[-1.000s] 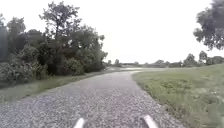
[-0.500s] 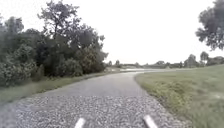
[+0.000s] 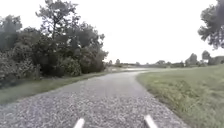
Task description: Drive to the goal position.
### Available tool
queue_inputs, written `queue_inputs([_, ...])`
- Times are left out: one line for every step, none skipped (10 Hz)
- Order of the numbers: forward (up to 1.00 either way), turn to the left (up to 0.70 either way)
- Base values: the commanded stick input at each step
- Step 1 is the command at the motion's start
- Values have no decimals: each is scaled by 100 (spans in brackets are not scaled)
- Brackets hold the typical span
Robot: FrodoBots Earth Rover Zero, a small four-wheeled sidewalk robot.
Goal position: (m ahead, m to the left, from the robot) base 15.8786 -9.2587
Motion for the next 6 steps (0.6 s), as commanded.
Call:
queue_inputs([85,0])
queue_inputs([85,0])
queue_inputs([85,0])
queue_inputs([85,0])
queue_inputs([85,0])
queue_inputs([85,0])
